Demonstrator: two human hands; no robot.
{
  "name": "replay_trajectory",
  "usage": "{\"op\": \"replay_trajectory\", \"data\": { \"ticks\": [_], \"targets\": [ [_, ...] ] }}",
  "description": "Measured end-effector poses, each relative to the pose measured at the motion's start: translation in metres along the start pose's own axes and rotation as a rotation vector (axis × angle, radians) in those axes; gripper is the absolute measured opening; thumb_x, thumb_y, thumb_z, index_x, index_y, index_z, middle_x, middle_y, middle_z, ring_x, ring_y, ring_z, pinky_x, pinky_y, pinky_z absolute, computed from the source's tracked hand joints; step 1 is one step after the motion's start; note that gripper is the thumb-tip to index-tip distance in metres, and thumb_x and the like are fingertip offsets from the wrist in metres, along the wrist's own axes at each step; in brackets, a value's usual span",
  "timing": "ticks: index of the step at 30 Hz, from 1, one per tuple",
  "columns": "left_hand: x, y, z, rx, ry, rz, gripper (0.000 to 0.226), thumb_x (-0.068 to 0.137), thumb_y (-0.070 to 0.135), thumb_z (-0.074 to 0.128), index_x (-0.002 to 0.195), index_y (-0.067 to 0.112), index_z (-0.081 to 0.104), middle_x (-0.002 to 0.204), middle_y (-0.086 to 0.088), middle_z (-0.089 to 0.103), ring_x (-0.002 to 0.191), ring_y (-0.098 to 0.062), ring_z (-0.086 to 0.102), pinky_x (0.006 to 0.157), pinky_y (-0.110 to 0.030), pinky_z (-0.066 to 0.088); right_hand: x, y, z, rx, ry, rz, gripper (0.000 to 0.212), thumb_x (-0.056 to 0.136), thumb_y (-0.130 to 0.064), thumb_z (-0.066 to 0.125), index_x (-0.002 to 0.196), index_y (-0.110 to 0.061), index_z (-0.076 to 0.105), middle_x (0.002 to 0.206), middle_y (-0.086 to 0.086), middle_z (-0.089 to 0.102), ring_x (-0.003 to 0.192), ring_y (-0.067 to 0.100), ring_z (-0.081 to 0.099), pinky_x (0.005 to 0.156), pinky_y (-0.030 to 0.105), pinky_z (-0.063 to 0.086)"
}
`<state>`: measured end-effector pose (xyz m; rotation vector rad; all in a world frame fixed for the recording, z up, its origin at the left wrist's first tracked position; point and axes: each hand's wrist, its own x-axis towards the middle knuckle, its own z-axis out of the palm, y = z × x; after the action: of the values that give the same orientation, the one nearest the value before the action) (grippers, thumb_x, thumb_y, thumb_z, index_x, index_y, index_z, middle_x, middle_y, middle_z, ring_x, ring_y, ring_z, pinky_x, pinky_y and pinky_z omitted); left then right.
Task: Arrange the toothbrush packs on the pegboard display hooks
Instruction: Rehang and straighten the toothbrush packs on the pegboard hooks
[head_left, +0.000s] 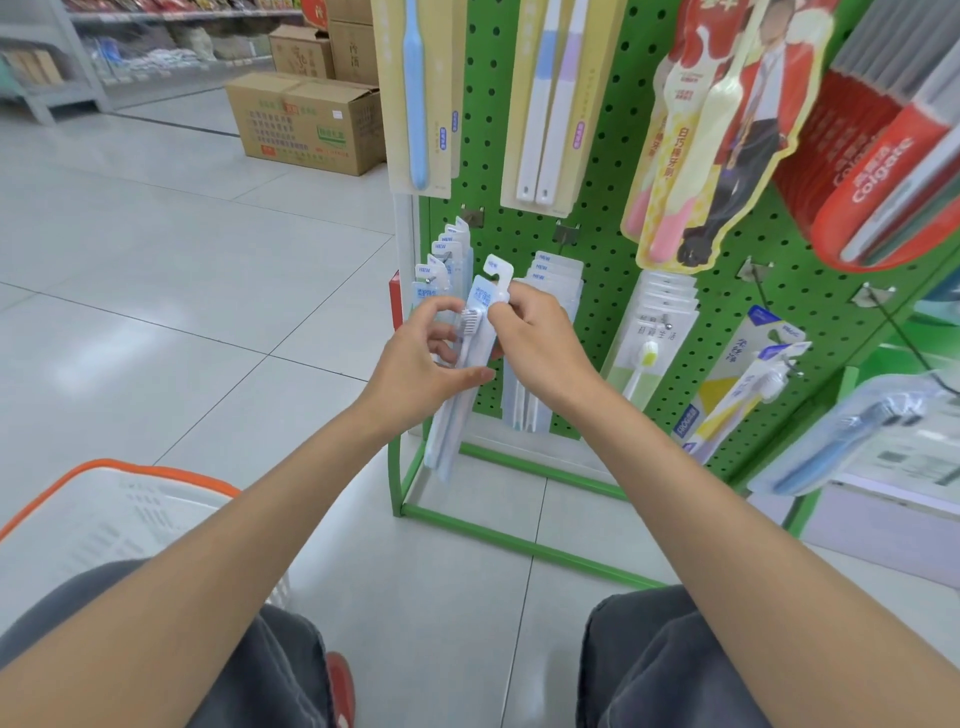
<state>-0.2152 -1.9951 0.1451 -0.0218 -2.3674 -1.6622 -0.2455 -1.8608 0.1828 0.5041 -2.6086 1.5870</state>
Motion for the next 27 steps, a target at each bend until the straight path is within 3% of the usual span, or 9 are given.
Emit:
{"op": "replay_trajectory", "data": {
  "ticks": [4,6,9,11,14,19,23,27],
  "targets": [
    [0.005,-0.01,0.004,0.121,0.053,0.015,0.066,0.069,0.021,0.088,0.122,0.032,0.05,0.09,0.006,0.053,0.073,-0.013,0.05,0.077,-0.035,0.054,0.007,0.003,0.003,-0.012,0.113,-0.062,0.009,0.095,-0.01,0.047,0.093,-0.018,0.052,0.067,-0.005,0.048,0.059,0.011,0.043,0.058,0.03,0.038],
    [0.009,-0.011,0.003,0.123,0.077,0.031,0.066,0.07,0.02,0.087,0.127,0.029,0.053,0.098,0.008,0.055,0.078,-0.011,0.053,0.074,-0.028,0.054,0.012,0.003,0.001,-0.066,0.167,-0.104,0.024,0.096,-0.009,0.048,0.116,-0.022,0.051,0.069,-0.006,0.05,0.058,0.008,0.046,0.054,0.025,0.037],
    [0.017,-0.011,-0.001,0.097,0.255,-0.007,0.049,0.074,0.01,0.074,0.118,0.027,0.063,0.093,0.006,0.059,0.072,-0.008,0.052,0.066,-0.02,0.045,0.021,0.004,-0.002,-0.213,0.246,-0.179,0.04,0.099,-0.01,0.046,0.137,-0.02,0.047,0.072,-0.004,0.052,0.063,0.014,0.051,0.061,0.032,0.044],
    [0.023,-0.014,-0.007,0.09,0.363,-0.057,0.038,0.078,0.01,0.067,0.112,0.026,0.064,0.09,0.006,0.057,0.069,-0.007,0.052,0.067,-0.024,0.046,0.027,0.004,0.0,-0.279,0.279,-0.205,0.042,0.099,-0.009,0.046,0.14,-0.018,0.048,0.079,0.0,0.059,0.071,0.02,0.057,0.07,0.037,0.05],
    [0.031,-0.017,-0.011,0.114,0.39,-0.075,0.04,0.083,0.013,0.067,0.12,0.023,0.057,0.106,0.004,0.055,0.083,-0.008,0.054,0.074,-0.025,0.048,0.035,0.005,0.007,-0.335,0.275,-0.227,0.044,0.1,-0.008,0.046,0.143,-0.016,0.046,0.087,0.004,0.06,0.083,0.026,0.061,0.077,0.043,0.052],
    [0.039,-0.019,-0.009,0.119,0.302,-0.071,0.05,0.085,0.01,0.064,0.133,0.02,0.05,0.128,0.002,0.051,0.107,-0.011,0.051,0.085,-0.023,0.044,0.05,0.005,0.024,-0.481,0.25,-0.228,0.049,0.096,0.002,0.044,0.142,-0.015,0.043,0.091,0.01,0.067,0.078,0.03,0.06,0.069,0.042,0.052],
    [0.044,-0.019,-0.009,0.1,0.268,-0.08,0.053,0.087,0.009,0.063,0.137,0.021,0.048,0.133,0.004,0.051,0.112,-0.01,0.051,0.092,-0.027,0.046,0.062,0.004,0.03,-0.584,0.261,-0.231,0.047,0.094,0.004,0.045,0.139,-0.011,0.043,0.091,0.01,0.066,0.077,0.029,0.056,0.06,0.035,0.037],
    [0.05,-0.022,-0.011,0.075,0.254,-0.061,0.053,0.088,0.011,0.063,0.137,0.021,0.047,0.133,0.003,0.051,0.112,-0.013,0.054,0.093,-0.034,0.051,0.071,0.002,0.033,-0.624,0.219,-0.217,0.042,0.094,0.005,0.047,0.134,-0.009,0.047,0.086,0.012,0.067,0.078,0.031,0.061,0.062,0.039,0.047]
  ]
}}
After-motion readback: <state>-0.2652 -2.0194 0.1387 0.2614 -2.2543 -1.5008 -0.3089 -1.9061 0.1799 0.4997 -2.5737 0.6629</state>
